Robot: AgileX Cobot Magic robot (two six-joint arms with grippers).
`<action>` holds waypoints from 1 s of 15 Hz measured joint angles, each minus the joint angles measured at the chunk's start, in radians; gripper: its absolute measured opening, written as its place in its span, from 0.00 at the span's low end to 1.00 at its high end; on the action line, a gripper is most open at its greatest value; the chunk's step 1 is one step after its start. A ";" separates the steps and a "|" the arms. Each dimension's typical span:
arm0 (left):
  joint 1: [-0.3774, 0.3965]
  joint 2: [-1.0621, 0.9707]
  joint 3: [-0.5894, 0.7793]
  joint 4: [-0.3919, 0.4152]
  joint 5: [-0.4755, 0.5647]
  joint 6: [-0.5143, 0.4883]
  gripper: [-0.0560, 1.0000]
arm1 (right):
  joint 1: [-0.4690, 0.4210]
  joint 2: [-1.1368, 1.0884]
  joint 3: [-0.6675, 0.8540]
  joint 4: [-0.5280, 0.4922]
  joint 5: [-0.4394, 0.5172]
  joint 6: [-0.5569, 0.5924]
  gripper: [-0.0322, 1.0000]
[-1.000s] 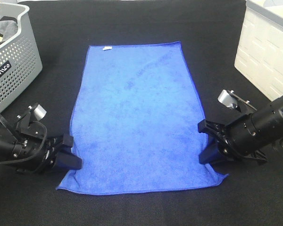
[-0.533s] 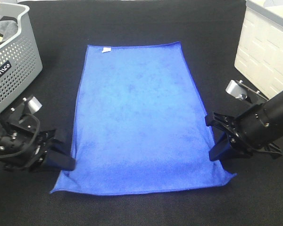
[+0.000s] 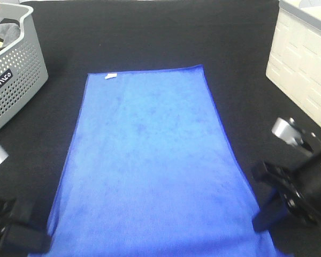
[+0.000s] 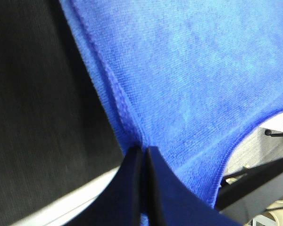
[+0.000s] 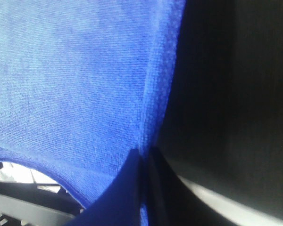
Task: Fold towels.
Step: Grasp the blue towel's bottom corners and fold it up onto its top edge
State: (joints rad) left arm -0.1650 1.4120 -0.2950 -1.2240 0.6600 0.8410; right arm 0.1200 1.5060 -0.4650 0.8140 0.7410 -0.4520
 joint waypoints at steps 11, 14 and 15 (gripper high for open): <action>0.000 0.124 -0.316 0.074 -0.069 -0.107 0.05 | 0.000 0.100 -0.342 -0.027 0.012 0.027 0.03; 0.000 0.288 -0.555 0.130 -0.070 -0.138 0.05 | 0.000 0.270 -0.614 -0.054 0.042 0.062 0.03; 0.000 0.341 -0.644 0.167 -0.070 -0.175 0.05 | 0.000 0.320 -0.707 -0.073 0.062 0.080 0.03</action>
State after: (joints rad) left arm -0.1650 1.7530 -0.9390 -1.0570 0.5900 0.6660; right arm 0.1200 1.8260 -1.1720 0.7410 0.8030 -0.3720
